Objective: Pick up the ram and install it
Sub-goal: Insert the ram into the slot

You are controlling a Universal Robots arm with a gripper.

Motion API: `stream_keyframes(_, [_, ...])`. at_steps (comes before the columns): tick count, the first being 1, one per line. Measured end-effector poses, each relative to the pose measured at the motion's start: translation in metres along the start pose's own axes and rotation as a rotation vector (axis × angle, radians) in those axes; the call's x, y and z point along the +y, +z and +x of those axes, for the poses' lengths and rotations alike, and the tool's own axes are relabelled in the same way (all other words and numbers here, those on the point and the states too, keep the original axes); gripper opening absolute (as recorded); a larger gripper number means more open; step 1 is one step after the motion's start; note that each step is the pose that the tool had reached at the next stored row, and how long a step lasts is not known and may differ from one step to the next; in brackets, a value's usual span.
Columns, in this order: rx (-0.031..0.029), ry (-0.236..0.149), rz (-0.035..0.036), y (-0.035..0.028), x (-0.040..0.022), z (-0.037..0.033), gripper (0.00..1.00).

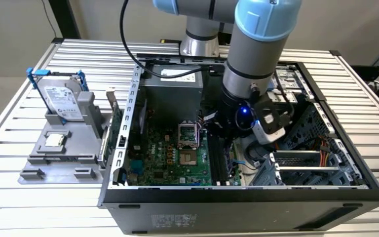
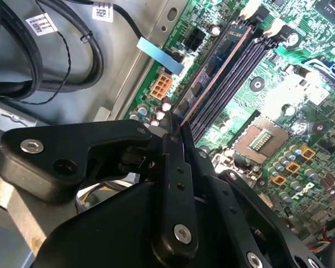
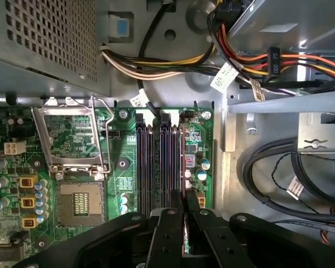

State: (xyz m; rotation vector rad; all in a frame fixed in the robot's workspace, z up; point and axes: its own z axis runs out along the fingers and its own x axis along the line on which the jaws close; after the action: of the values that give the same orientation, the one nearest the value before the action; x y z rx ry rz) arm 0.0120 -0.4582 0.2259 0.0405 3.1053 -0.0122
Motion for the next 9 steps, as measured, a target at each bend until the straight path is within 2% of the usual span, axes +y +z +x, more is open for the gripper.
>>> stream_keyframes(6, [0.0001,0.017,0.0006,0.0020,-0.0007,0.0005,0.00])
stream_keyframes(9, [0.0002,0.020,0.0006,0.0024,-0.0033,0.0004,0.00])
